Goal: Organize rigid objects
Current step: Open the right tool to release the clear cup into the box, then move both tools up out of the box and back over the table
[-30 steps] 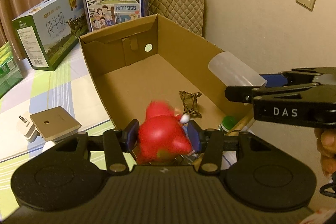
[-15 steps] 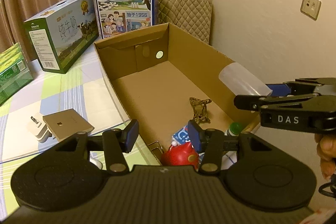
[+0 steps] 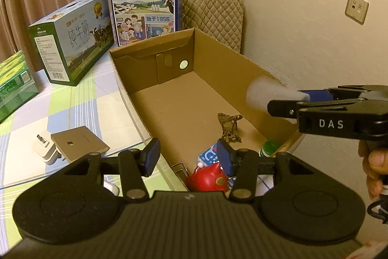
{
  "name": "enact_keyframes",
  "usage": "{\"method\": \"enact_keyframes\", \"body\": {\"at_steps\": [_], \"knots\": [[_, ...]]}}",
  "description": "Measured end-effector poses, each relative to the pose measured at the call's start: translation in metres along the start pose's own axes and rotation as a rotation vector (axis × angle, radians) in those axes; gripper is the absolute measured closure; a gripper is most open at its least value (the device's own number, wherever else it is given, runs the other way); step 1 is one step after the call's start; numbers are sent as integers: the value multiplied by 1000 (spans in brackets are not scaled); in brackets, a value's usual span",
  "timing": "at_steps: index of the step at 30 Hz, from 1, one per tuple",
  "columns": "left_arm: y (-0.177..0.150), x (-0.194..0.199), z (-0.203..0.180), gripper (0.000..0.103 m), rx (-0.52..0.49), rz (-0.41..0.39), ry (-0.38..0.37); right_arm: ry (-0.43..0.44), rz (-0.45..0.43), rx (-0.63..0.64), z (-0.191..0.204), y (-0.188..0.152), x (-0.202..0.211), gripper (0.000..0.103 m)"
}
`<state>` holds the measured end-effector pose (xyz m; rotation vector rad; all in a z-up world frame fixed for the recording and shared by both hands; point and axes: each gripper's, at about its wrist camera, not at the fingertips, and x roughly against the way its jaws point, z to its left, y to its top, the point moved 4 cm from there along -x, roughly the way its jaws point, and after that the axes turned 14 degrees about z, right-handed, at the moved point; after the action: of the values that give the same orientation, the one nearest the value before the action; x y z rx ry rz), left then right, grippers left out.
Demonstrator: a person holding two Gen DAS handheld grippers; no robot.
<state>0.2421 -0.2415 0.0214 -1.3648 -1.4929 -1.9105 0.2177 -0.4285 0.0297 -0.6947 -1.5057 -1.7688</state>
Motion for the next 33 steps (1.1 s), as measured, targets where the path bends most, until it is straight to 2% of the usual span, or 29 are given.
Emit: {"method": "enact_keyframes", "body": {"at_steps": [1, 2, 4, 12, 20, 28, 33], "knots": [[0, 0, 0, 57, 1, 1, -1, -5, -2, 1, 0, 0, 0, 45], [0, 1, 1, 57, 1, 1, -2, -14, -8, -1, 0, 1, 1, 35], [-1, 2, 1, 57, 1, -1, -1, -13, -25, -12, -1, 0, 4, 31], [-6, 10, 10, 57, 20, -10, 2, -2, -30, -37, -5, -1, 16, 30], [-15, 33, 21, 57, 39, -35, 11, 9, -49, -24, 12, -2, 41, 30], [-39, 76, 57, 57, 98, -75, 43, 47, -95, 20, 57, -2, 82, 30], [-61, 107, 97, 53, 142, -97, 105, 92, -122, 57, 98, -3, 97, 30]]}}
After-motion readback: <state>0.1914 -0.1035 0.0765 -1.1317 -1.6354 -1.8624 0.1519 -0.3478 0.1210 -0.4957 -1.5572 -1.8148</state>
